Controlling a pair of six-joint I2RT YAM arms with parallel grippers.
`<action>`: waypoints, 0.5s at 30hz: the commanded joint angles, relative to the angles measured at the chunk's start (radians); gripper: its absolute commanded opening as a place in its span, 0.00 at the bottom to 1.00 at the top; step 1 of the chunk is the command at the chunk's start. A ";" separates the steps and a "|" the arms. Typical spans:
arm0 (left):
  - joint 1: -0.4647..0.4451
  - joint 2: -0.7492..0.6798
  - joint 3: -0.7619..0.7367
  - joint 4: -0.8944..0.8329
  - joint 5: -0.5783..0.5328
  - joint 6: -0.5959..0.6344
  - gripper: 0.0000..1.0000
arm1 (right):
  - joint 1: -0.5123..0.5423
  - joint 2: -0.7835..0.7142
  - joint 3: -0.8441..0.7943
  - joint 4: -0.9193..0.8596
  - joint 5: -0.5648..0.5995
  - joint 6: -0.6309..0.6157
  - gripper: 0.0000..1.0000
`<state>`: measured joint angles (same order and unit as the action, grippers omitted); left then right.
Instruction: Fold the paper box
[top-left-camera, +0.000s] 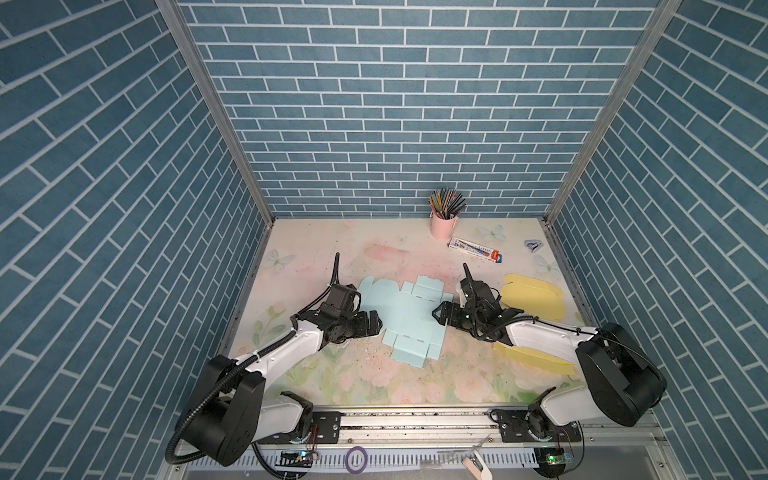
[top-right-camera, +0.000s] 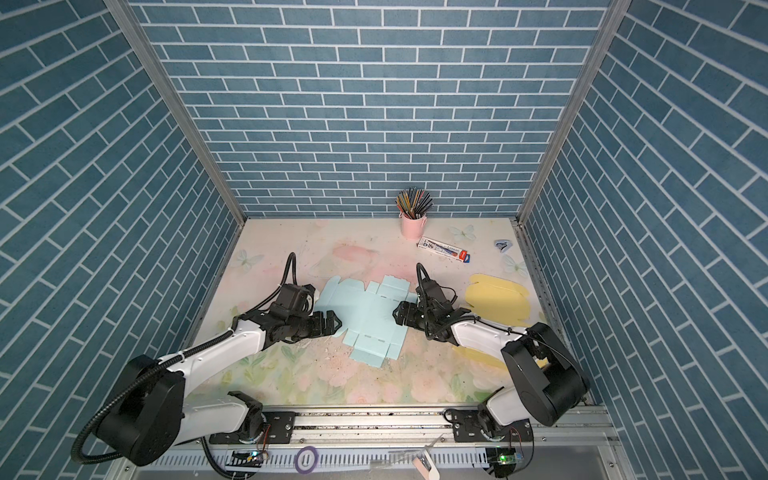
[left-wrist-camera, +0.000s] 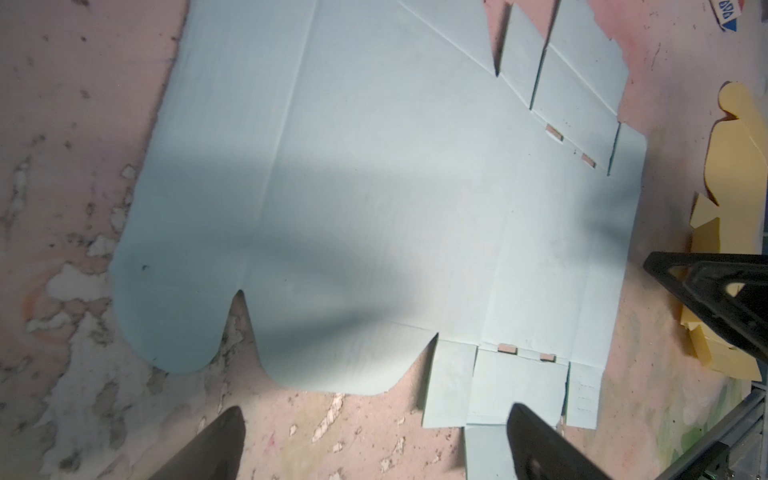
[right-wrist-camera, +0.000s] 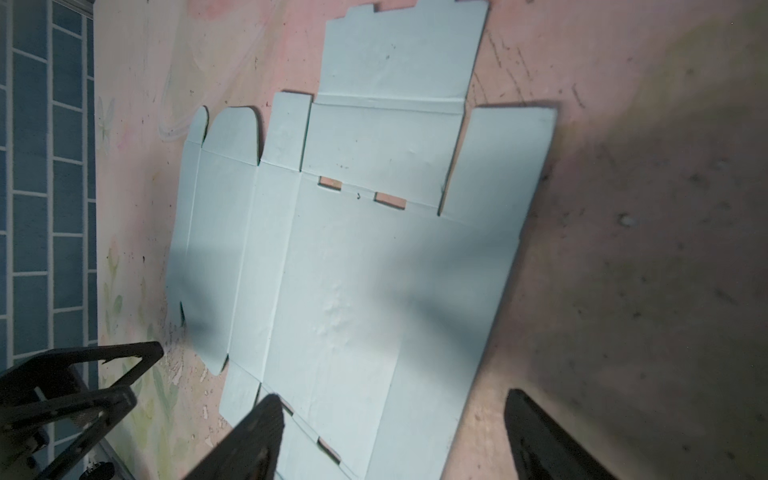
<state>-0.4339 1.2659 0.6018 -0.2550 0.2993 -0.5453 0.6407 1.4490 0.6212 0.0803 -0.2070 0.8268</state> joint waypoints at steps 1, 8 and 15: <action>0.005 0.006 0.032 0.030 0.030 0.022 0.98 | 0.004 -0.019 -0.029 0.029 -0.002 0.071 0.81; 0.006 0.089 0.104 0.077 0.061 0.037 0.95 | 0.004 -0.006 -0.064 0.100 -0.014 0.113 0.76; 0.007 0.217 0.218 0.088 0.096 0.088 0.92 | 0.002 0.048 -0.074 0.185 -0.056 0.141 0.73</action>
<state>-0.4339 1.4399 0.7837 -0.1844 0.3702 -0.4973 0.6407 1.4673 0.5598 0.2047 -0.2352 0.9134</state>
